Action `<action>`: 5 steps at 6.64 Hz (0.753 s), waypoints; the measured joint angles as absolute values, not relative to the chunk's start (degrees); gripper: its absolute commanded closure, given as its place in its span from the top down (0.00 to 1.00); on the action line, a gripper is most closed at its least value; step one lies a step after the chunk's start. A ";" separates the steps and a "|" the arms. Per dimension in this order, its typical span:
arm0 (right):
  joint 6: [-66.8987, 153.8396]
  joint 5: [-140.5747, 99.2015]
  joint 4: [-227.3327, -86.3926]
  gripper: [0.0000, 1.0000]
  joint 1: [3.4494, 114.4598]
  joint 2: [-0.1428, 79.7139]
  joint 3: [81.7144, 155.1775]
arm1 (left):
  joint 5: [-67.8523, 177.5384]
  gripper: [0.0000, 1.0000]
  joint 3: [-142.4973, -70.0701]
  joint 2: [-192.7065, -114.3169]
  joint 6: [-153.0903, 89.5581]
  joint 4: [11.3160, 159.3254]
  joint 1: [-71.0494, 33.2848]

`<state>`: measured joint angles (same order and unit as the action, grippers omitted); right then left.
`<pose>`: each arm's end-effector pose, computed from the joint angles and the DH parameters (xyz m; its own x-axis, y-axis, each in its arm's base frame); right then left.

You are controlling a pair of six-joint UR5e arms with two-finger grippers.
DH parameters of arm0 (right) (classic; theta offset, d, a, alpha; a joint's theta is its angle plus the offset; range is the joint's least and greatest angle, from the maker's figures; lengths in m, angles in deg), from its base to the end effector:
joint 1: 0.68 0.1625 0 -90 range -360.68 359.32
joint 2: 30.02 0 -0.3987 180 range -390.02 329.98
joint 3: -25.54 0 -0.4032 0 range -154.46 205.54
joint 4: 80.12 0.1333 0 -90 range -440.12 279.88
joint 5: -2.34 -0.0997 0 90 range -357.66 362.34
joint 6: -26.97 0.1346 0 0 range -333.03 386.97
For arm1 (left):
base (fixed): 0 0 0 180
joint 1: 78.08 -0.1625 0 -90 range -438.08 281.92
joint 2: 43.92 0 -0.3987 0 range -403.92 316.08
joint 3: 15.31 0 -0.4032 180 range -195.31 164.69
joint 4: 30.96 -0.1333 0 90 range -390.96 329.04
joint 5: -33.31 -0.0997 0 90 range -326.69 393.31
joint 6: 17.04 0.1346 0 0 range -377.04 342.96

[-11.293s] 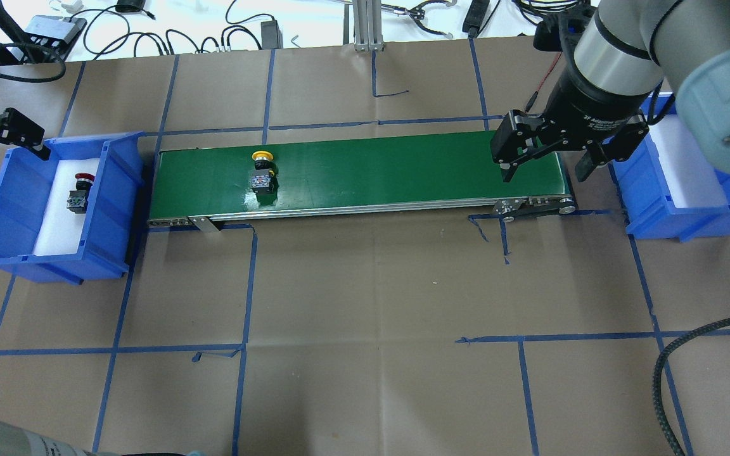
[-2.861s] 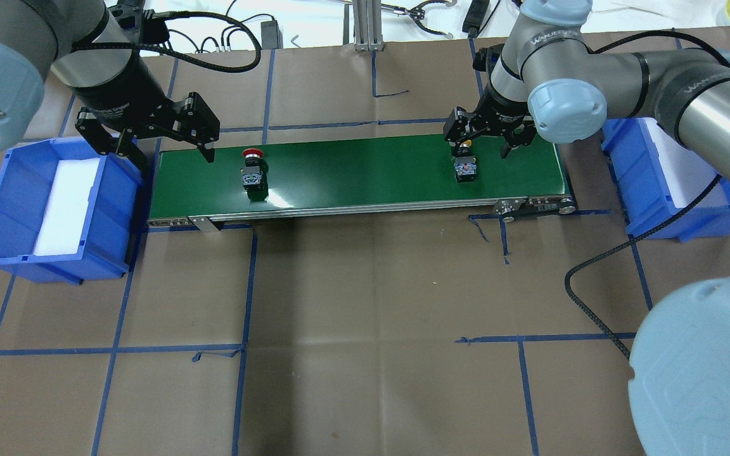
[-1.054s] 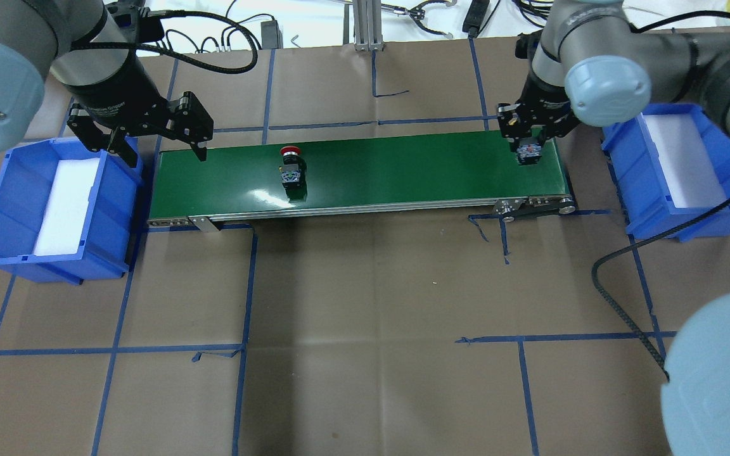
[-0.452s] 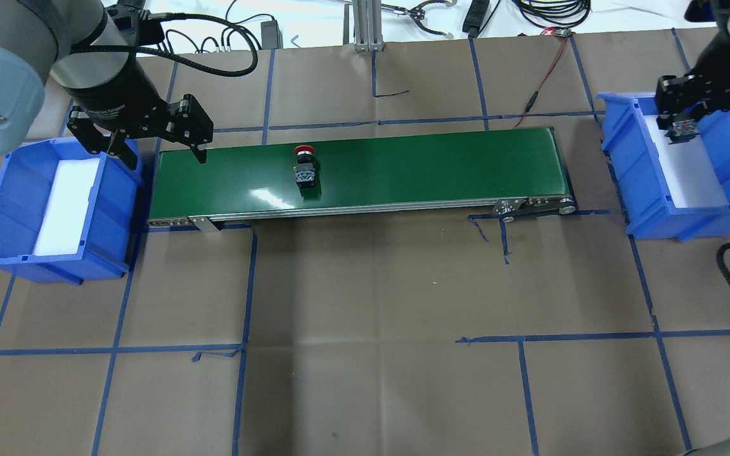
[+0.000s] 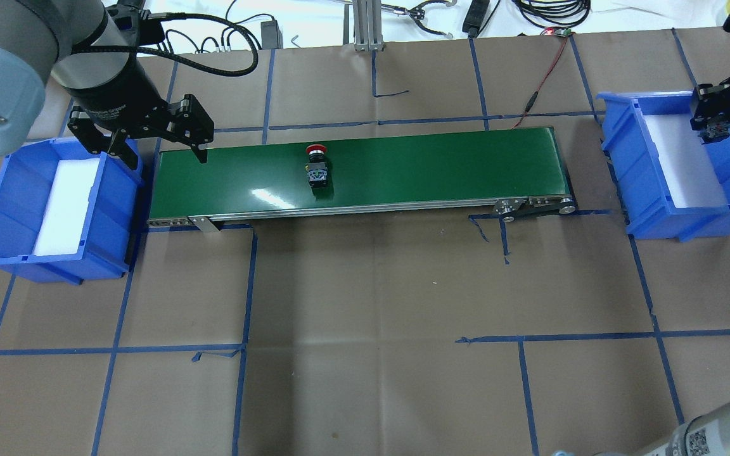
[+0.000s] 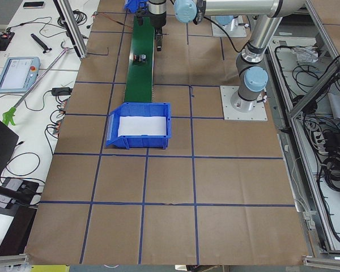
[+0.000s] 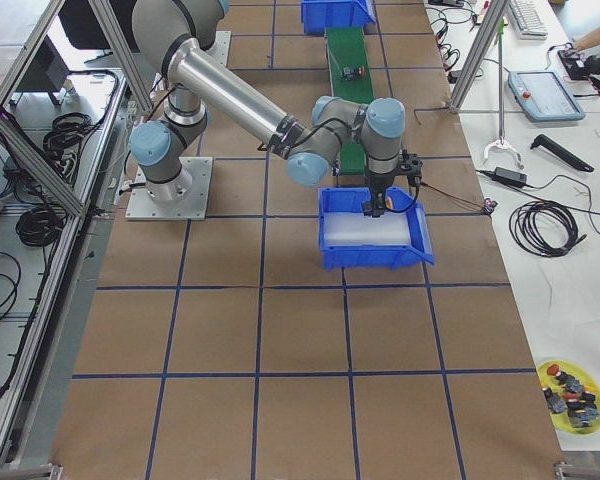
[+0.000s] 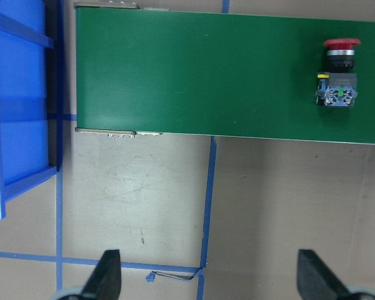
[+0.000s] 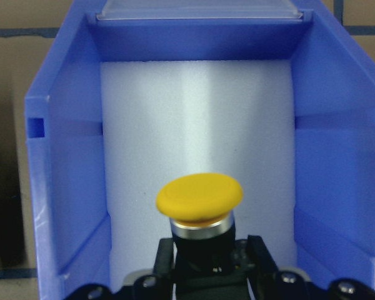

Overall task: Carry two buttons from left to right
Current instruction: 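Carry the yellow button with the right gripper to the empty blue bin, then lower the yellow button into the bin and open the right gripper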

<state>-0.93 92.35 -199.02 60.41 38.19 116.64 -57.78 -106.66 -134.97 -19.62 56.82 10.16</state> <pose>-0.1892 -0.6183 0.2525 -0.9986 0.0199 0.0491 0.0153 0.9956 -0.0925 -0.1150 -0.5132 0.4094 -0.9970 -0.0756 -0.0191 -0.0757 0.9971 0.0023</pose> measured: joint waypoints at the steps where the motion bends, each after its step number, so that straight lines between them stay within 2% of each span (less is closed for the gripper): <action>1: -1.22 92.43 -199.10 0.06 59.98 36.93 117.26 | -57.76 1.00 -106.67 -134.97 -19.60 56.78 10.17; 5: -1.42 92.36 -201.83 0.06 58.08 35.00 122.43 | -57.75 1.00 -106.68 -134.97 -19.59 56.76 10.16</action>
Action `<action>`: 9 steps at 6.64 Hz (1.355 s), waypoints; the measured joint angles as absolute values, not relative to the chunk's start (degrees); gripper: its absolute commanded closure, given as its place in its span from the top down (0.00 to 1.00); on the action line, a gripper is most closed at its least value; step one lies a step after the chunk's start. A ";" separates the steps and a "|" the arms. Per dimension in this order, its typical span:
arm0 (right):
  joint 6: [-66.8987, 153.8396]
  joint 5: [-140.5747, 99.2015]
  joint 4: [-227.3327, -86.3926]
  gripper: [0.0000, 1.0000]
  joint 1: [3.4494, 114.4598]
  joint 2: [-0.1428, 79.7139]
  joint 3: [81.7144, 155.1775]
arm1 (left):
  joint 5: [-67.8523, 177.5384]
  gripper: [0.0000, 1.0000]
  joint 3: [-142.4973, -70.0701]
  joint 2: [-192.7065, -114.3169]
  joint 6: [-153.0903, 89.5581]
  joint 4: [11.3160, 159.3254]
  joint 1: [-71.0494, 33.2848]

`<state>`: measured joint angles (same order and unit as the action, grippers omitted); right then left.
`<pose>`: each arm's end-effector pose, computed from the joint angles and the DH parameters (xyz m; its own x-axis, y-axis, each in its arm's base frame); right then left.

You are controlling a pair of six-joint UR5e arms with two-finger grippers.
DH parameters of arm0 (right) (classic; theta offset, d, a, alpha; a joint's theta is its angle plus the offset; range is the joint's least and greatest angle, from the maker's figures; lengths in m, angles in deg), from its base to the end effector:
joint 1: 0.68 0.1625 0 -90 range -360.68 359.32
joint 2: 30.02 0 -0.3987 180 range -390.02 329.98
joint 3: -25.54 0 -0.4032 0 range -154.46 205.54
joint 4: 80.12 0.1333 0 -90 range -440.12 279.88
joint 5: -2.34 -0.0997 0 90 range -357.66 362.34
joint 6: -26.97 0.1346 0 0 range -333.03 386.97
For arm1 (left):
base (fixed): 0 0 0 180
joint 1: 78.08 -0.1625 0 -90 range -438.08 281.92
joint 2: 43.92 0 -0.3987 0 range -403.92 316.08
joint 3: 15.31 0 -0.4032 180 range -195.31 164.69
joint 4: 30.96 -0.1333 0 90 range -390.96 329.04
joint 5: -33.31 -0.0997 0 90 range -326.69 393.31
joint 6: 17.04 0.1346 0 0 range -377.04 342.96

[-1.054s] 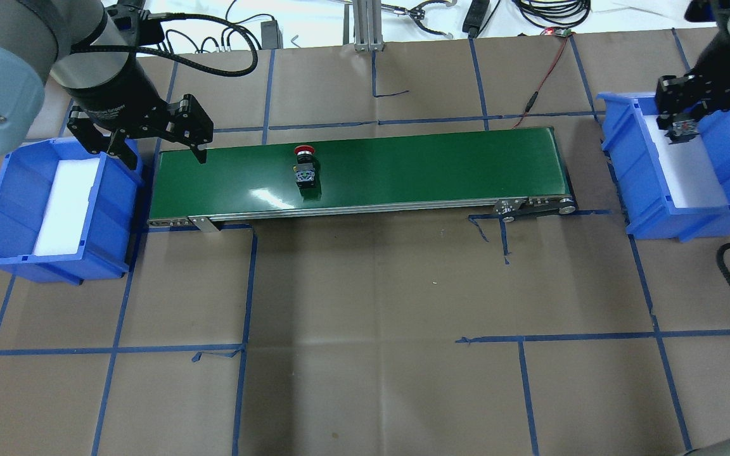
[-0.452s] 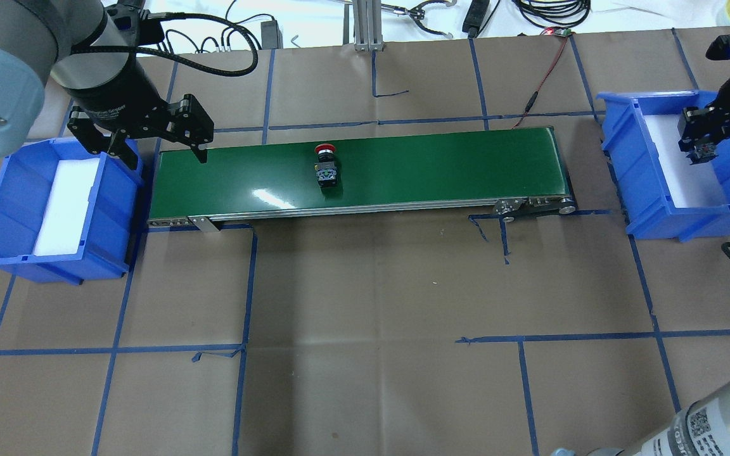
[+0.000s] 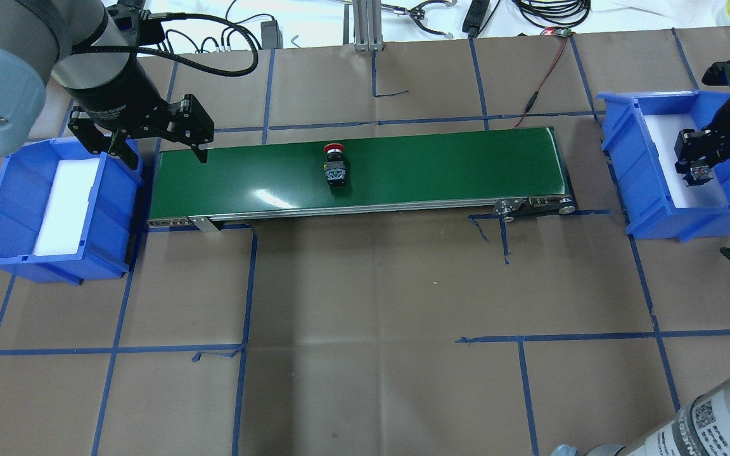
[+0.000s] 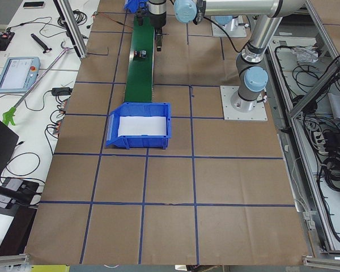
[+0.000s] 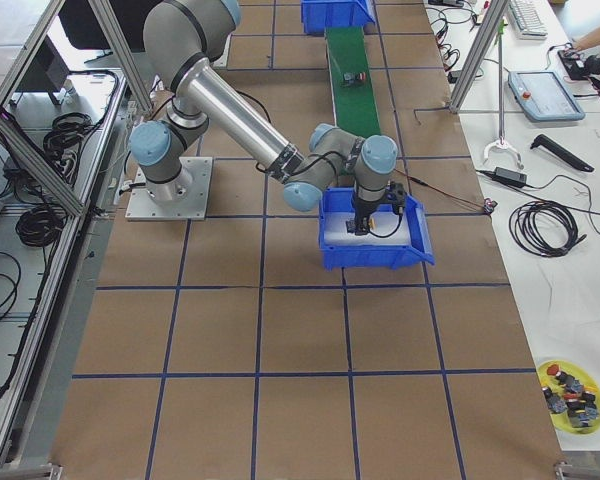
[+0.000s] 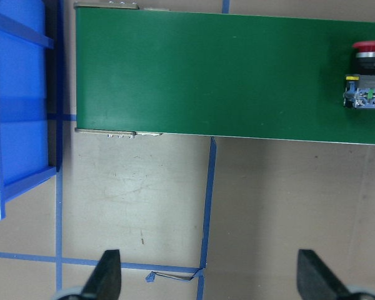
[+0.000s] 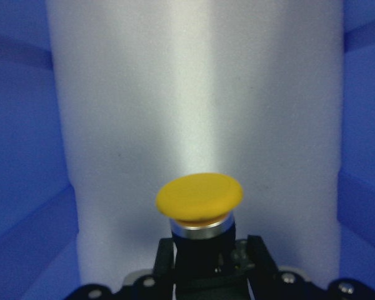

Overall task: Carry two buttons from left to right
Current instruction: 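Lower the yellow button into the bin and open the right gripper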

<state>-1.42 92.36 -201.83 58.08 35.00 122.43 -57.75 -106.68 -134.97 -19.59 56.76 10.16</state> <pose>-0.2025 -0.5908 0.1761 -0.9988 0.0497 -0.0010 0.0497 0.9988 0.0026 -0.1151 -0.5133 0.4093 -0.9970 -0.0751 -0.0186 -0.0751 0.9972 0.0016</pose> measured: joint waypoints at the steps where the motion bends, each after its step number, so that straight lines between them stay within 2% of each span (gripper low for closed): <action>1: -1.42 92.40 -202.40 0.07 58.06 34.55 123.08 | -57.74 1.00 -106.66 -134.97 -19.56 56.76 10.15; 3: -1.42 92.89 -202.56 0.08 58.04 33.93 123.99 | -57.77 1.00 -106.64 -134.97 -19.50 56.76 10.09; 4: -1.47 93.62 -202.44 0.15 58.03 34.00 124.35 | -57.81 1.00 -106.63 -134.97 -19.45 56.76 10.08; 5: -1.54 94.21 -202.27 0.37 58.04 34.10 124.68 | -57.82 1.00 -106.63 -134.97 -19.38 56.76 10.08; 6: -1.56 94.49 -202.16 0.48 58.04 34.21 124.86 | -57.83 1.00 -106.63 -134.97 -19.31 56.76 10.08; 7: -1.55 94.58 -202.13 0.64 58.04 34.26 124.87 | -57.83 1.00 -106.63 -134.97 -19.26 56.76 10.08; 9: -1.57 94.50 -202.11 0.75 58.04 34.58 124.21 | -57.83 1.00 -106.68 -134.97 -19.21 56.76 10.13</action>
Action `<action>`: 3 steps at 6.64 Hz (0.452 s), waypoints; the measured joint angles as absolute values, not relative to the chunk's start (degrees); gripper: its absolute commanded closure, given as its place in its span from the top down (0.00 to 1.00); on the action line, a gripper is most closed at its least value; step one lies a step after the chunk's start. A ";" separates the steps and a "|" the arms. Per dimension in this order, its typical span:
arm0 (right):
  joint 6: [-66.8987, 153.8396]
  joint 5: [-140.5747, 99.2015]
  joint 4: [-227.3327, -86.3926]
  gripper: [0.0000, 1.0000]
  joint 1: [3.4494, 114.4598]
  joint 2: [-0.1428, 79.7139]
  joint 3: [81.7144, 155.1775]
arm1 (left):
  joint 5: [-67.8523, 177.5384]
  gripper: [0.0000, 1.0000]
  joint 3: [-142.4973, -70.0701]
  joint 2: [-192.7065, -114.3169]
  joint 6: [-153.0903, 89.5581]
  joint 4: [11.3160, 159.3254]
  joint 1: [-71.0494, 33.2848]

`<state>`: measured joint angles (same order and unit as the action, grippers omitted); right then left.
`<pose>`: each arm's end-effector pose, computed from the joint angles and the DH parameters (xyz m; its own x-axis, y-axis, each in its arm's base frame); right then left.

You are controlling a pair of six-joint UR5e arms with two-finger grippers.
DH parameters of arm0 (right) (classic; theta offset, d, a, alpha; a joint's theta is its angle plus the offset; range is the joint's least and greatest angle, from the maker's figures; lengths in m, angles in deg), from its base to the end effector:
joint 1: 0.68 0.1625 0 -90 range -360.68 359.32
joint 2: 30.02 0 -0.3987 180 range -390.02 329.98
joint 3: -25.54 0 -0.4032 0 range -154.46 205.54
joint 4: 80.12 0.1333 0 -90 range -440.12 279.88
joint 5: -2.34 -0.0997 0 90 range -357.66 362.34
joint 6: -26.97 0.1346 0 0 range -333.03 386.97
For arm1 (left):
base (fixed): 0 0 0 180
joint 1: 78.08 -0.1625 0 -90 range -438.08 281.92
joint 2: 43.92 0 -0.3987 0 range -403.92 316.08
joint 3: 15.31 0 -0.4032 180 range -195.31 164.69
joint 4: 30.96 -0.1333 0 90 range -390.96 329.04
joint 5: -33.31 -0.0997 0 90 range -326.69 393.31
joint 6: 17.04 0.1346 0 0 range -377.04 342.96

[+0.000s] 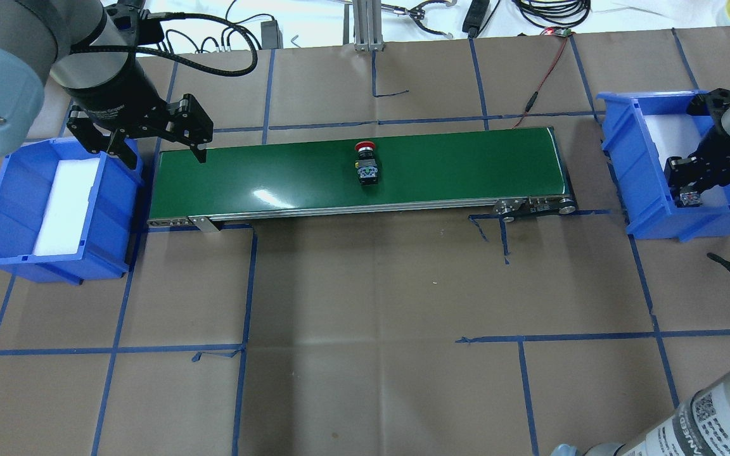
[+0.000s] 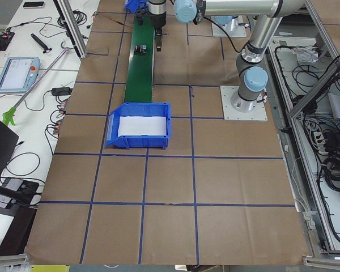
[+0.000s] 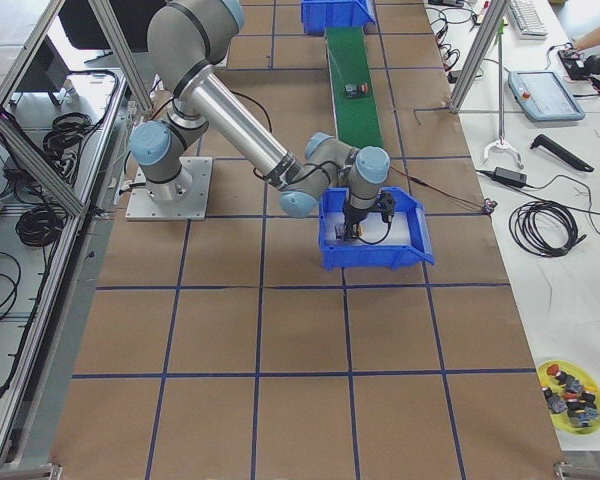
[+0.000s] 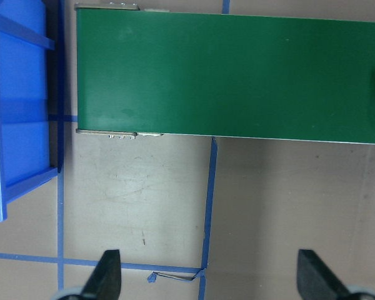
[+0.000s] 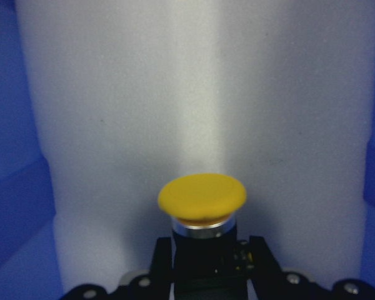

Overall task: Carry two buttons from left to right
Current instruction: 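Lower the yellow button into the bin and open the right gripper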

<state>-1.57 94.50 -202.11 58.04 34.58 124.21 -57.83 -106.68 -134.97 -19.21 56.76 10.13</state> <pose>-0.2018 -0.5792 0.1588 -0.9988 0.0467 0.0157 0.0475 0.9976 0.0499 -0.1146 -0.5133 0.4093 -0.9974 -0.0690 -0.0200 -0.0691 0.9976 0.0017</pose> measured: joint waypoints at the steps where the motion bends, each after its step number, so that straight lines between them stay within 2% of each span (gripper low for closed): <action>1: -1.53 94.36 -202.09 0.75 58.08 35.13 123.74 | -57.83 1.00 -106.71 -134.97 -19.18 56.76 10.15; 3: -1.35 94.18 -201.96 0.78 58.28 36.33 123.17 | -57.83 1.00 -106.72 -134.97 -19.08 56.76 10.10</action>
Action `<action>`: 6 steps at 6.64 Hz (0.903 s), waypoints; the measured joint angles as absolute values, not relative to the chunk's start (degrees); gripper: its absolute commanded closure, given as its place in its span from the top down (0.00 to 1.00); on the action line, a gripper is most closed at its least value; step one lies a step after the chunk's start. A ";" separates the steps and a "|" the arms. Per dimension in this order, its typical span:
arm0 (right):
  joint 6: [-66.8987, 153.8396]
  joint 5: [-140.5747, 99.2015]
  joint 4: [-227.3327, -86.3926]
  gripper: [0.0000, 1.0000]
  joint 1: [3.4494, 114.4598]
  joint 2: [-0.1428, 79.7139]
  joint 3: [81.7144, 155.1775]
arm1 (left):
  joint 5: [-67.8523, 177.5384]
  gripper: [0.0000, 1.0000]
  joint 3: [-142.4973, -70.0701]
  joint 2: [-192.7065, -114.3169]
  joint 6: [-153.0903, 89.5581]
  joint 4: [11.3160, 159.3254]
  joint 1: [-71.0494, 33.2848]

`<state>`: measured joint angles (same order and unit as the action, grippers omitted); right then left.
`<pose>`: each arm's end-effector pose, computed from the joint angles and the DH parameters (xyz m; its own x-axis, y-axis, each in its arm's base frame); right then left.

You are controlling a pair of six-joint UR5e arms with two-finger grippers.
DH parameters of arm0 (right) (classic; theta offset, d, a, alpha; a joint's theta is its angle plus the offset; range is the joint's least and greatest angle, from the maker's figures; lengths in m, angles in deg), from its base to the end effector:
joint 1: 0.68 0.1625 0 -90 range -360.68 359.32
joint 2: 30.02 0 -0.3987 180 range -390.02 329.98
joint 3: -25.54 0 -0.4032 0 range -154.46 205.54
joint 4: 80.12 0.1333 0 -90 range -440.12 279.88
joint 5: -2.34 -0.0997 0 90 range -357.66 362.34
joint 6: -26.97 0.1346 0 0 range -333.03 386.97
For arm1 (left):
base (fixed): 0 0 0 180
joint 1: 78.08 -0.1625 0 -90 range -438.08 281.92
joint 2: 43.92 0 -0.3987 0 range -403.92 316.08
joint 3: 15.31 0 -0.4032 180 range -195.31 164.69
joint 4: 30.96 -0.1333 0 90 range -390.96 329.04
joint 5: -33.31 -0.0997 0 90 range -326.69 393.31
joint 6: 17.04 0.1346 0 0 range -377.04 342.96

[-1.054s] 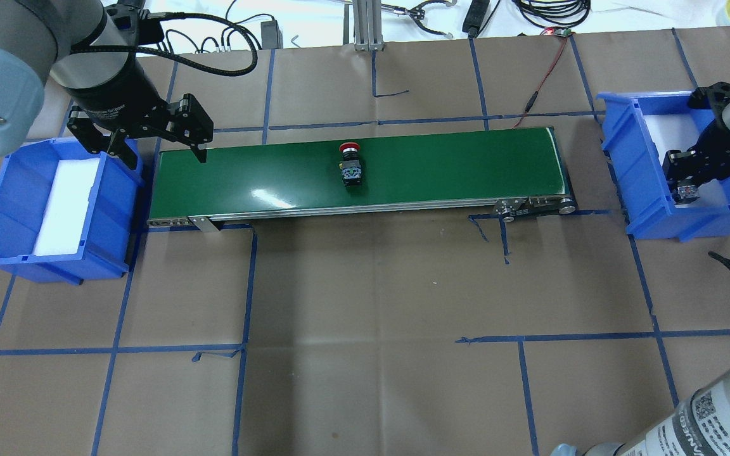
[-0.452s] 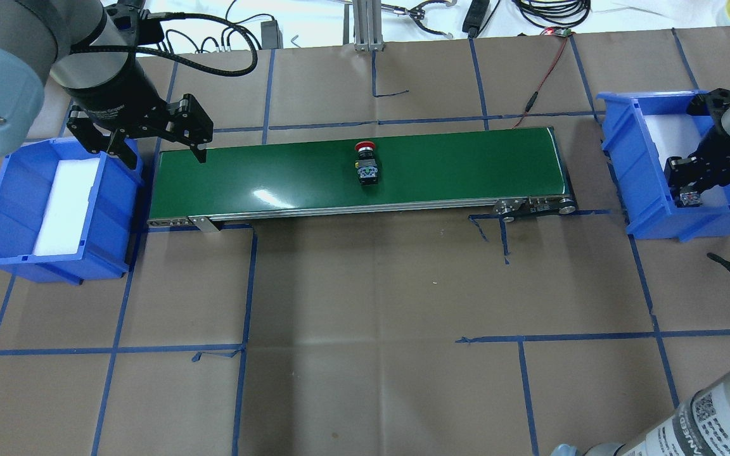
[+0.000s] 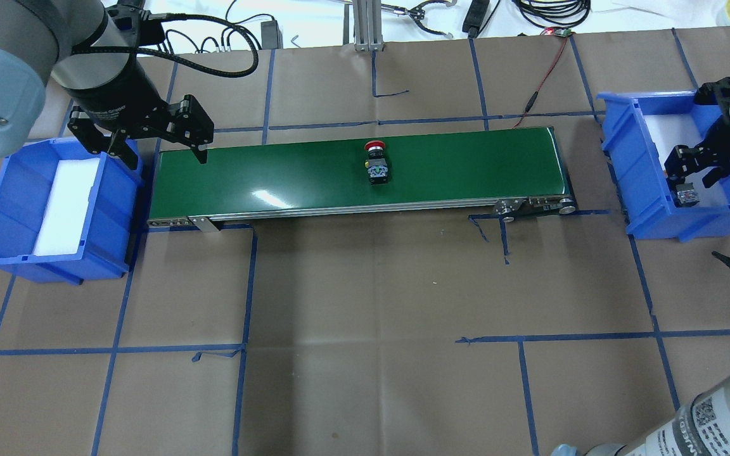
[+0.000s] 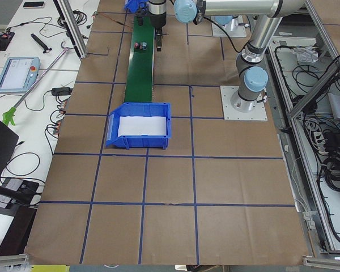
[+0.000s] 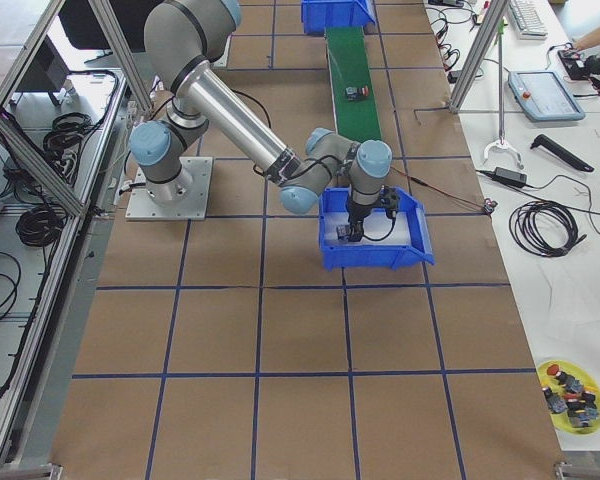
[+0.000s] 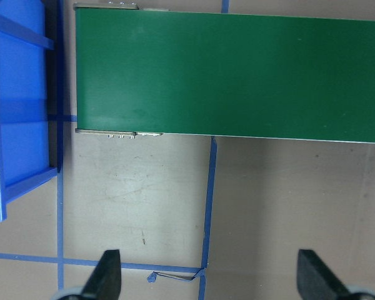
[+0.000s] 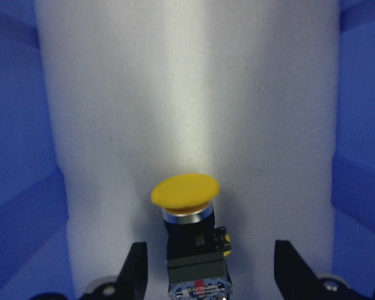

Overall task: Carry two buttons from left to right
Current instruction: 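Lower the yellow button into the bin and open the right gripper, then move the right gripper back over the conveyor toward the red button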

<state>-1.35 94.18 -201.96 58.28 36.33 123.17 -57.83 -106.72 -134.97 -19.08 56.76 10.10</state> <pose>-0.2017 -0.5853 0.1848 -0.9983 0.0475 0.0329 0.0477 0.9988 0.0066 -0.1144 -0.5133 0.4089 -0.9975 -0.0672 -0.0200 -0.0673 0.9977 0.0024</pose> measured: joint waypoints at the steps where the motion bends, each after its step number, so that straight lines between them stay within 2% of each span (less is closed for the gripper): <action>1: -1.23 94.08 -201.87 0.97 58.37 37.50 122.72 | -57.83 1.00 -106.72 -134.97 -19.07 56.76 10.08; 4: -0.68 92.50 -198.14 1.00 60.03 48.08 121.32 | -57.83 1.00 -106.70 -134.98 -19.06 56.76 10.07; 6: 4.54 87.02 -194.47 1.00 66.96 55.35 120.87 | -57.83 1.00 -106.64 -134.98 -18.99 56.76 10.07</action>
